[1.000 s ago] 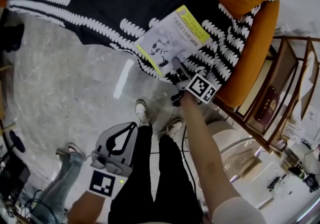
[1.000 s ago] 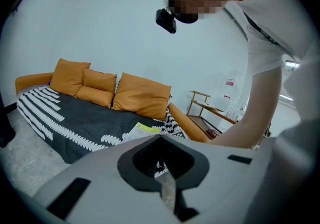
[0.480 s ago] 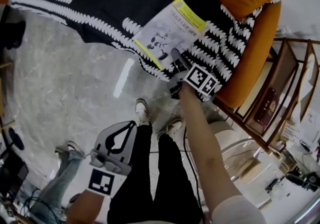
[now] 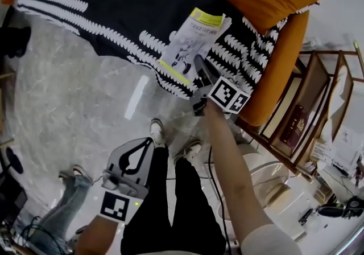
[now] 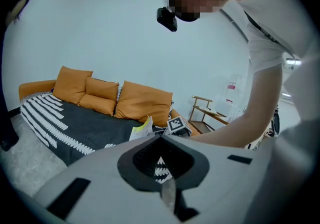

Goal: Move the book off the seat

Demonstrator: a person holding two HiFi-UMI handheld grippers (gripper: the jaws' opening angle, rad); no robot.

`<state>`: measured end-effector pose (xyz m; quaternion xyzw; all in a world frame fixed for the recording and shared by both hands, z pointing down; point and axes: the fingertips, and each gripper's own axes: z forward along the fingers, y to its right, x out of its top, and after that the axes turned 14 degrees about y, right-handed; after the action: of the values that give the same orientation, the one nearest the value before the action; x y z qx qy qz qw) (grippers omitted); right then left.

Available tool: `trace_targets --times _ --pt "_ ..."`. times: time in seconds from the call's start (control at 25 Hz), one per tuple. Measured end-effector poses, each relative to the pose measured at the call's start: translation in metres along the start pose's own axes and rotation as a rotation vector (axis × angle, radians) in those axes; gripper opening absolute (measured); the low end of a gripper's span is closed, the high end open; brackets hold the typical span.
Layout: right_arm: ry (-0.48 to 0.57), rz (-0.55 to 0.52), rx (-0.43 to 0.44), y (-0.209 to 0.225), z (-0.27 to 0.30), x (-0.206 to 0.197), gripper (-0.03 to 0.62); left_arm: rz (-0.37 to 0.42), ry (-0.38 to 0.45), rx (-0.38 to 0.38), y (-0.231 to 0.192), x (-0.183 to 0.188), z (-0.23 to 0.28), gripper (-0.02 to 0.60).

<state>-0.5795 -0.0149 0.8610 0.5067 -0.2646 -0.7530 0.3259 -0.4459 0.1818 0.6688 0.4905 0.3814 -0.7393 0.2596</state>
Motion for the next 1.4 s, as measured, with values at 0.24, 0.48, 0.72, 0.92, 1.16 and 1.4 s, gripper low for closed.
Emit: trace_targets --times 0.24,0.48,0.72,0.92,1.16,1.4 --pt "0.018 -0.002 0.017 -0.017 -0.012 0.019 0.083 -0.008 0.015 -0.002 0.008 0.008 -0.006 0.014" --pt "0.044 0.005 0.035 -0.038 -0.027 0.036 0.083 0.005 0.026 -0.012 0.013 0.02 -0.01 0.014" --pt "0.093 0.039 0.054 -0.064 -0.051 0.064 0.083 0.008 0.057 -0.018 0.02 0.04 -0.01 0.014" --pt "0.131 0.055 0.065 -0.086 -0.074 0.089 0.083 0.015 0.084 -0.037 0.029 0.061 -0.012 0.014" --pt "0.194 0.077 0.072 -0.114 -0.105 0.128 0.083 0.029 0.098 -0.065 0.045 0.087 -0.016 0.015" --pt "0.256 0.072 0.079 -0.142 -0.149 0.166 0.083 0.048 0.123 -0.109 0.064 0.113 -0.021 0.015"
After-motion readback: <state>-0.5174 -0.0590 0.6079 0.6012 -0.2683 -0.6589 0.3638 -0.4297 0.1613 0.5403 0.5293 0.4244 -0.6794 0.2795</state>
